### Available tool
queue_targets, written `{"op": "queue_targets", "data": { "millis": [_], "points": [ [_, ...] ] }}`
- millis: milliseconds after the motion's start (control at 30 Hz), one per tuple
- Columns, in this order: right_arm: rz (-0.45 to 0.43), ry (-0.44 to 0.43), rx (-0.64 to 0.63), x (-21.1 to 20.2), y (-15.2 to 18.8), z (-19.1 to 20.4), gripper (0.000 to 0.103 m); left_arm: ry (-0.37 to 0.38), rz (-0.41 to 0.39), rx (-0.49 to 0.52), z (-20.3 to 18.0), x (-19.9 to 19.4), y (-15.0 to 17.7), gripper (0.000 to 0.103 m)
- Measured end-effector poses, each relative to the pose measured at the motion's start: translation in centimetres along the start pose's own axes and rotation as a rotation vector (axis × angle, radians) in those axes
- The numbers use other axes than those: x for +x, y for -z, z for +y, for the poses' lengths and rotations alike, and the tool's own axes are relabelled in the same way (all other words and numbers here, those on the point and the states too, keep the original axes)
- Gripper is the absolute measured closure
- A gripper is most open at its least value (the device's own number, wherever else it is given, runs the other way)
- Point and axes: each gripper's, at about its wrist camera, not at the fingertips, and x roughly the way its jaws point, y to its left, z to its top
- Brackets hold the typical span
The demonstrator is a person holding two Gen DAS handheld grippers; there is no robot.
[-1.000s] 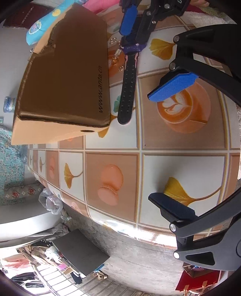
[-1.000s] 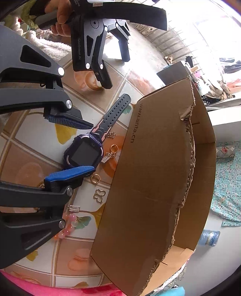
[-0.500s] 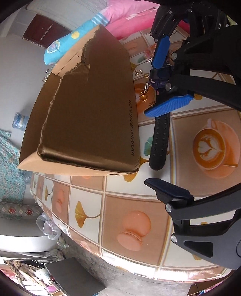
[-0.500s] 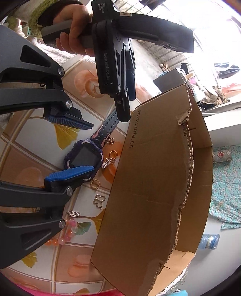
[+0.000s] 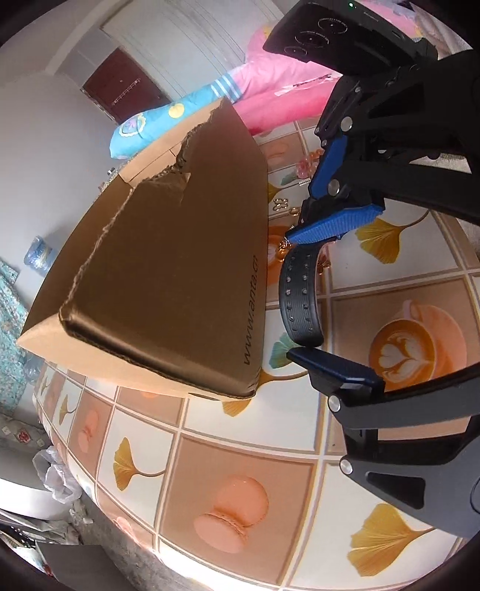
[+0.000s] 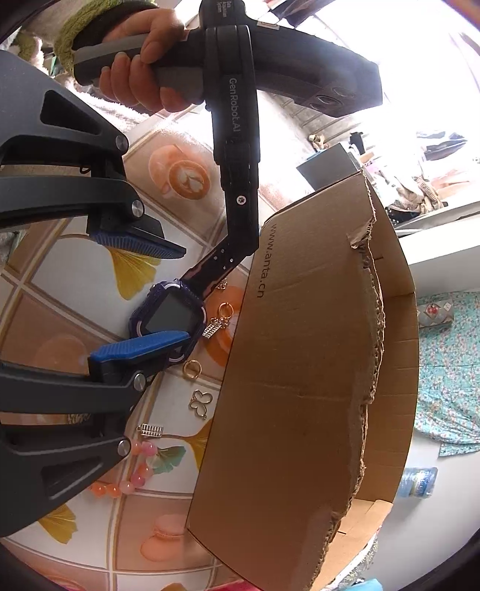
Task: Organize jewelry
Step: 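Grasp the purple smartwatch face with the right tool while the left grips its strap, then lift the smartwatch with both tools and carry it over the box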
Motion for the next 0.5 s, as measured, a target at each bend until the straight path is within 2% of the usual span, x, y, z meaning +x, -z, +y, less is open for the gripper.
{"op": "queue_targets", "data": {
  "millis": [67,167,433,500],
  "points": [
    [-0.002,-0.011,-0.002,-0.1,0.1,-0.2,0.063,0.008,-0.01,0.007,-0.4,-0.3,0.2,0.056],
    [-0.006,-0.021,-0.007,-0.1,-0.1,-0.3,0.063,-0.018,-0.027,0.05,-1.6,-0.5,0.4,0.059],
    [-0.011,-0.042,-0.017,-0.2,-0.4,-1.3,0.063,-0.095,-0.031,0.183,-4.6,-0.6,0.4,0.062],
    [-0.015,-0.042,-0.02,-0.1,-0.4,-1.1,0.063,-0.113,-0.03,0.206,-5.0,-0.4,0.4,0.068]
  ]
}}
